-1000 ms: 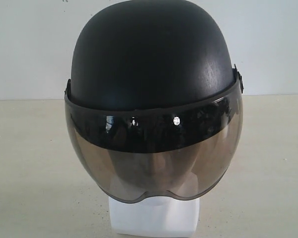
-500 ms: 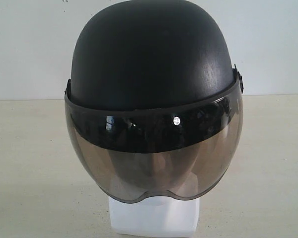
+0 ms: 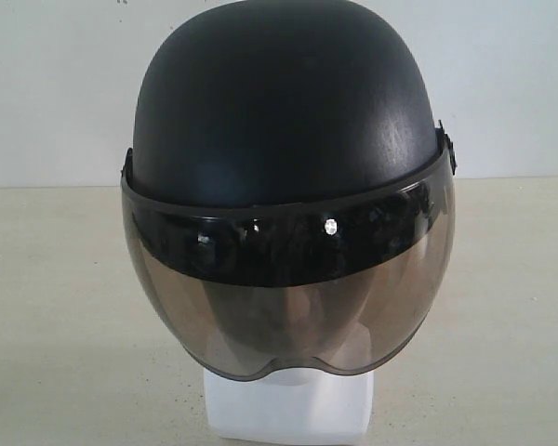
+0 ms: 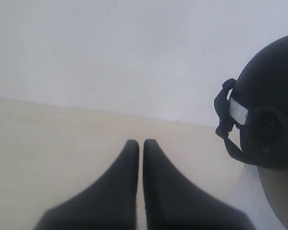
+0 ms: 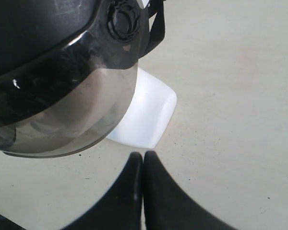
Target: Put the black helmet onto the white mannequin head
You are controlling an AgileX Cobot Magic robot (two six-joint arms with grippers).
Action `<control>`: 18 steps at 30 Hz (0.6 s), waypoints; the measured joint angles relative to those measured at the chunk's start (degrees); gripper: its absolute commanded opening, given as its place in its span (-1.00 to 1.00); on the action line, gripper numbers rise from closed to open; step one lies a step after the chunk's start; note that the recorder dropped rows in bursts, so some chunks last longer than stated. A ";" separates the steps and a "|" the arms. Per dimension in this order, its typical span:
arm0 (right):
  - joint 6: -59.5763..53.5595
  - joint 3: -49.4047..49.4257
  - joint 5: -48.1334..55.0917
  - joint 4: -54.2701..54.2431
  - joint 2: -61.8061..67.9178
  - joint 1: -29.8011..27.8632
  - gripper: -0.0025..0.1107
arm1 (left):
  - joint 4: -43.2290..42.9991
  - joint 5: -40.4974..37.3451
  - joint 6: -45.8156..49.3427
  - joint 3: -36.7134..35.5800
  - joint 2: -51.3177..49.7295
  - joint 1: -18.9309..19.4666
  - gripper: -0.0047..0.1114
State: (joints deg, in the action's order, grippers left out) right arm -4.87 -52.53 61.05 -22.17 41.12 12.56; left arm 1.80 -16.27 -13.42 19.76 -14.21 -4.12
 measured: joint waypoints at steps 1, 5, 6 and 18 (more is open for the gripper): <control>0.00 0.00 0.00 0.00 0.00 0.00 -0.96 | 0.00 1.75 0.00 -1.28 1.18 0.00 -0.84; 0.00 0.00 0.00 0.00 0.00 0.00 -0.96 | -0.69 7.50 -0.14 -7.38 7.03 -0.24 -0.84; 0.00 0.00 0.00 0.00 0.00 0.00 -0.96 | -0.68 8.98 -0.26 -8.87 8.41 -0.24 -0.84; 0.00 0.00 0.00 0.00 0.00 0.00 -0.96 | -0.12 17.92 -3.25 -19.50 14.03 -0.24 -0.84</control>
State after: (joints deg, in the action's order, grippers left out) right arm -4.87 -52.53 61.05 -22.17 41.12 12.56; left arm 1.68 1.66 -16.68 0.26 -0.18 -4.36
